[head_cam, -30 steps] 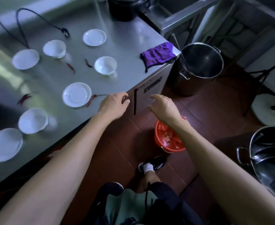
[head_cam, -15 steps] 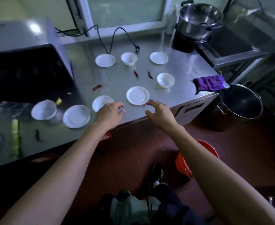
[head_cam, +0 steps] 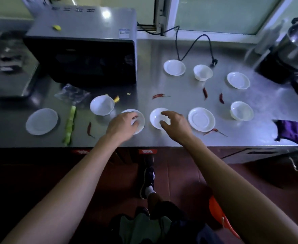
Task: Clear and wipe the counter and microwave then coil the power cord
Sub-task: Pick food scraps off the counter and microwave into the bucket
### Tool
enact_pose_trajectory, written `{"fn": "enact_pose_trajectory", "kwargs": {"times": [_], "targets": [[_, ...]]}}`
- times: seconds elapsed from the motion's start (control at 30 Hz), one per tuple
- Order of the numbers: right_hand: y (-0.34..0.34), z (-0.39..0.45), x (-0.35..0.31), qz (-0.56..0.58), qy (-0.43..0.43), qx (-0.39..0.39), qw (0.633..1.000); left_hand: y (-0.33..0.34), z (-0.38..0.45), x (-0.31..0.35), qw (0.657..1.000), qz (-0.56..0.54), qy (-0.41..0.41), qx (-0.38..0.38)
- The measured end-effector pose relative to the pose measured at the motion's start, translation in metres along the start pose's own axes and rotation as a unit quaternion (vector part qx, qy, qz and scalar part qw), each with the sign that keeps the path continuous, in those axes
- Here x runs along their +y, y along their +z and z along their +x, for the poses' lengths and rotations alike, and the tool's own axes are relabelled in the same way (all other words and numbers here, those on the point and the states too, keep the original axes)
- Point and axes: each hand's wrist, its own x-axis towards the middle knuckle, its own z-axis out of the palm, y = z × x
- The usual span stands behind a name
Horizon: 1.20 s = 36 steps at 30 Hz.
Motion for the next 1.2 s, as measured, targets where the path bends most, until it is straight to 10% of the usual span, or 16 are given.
{"fn": "enact_pose_trajectory", "kwargs": {"times": [0.6, 1.2], "targets": [[0.077, 0.198, -0.033, -0.002, -0.058, -0.133, 0.989, -0.016, 0.107, -0.091, 0.990, 0.030, -0.131, 0.036], [0.139, 0.282, -0.052, -0.144, -0.089, -0.154, 0.973, 0.004, 0.206, -0.140, 0.988, 0.127, -0.074, -0.051]]}}
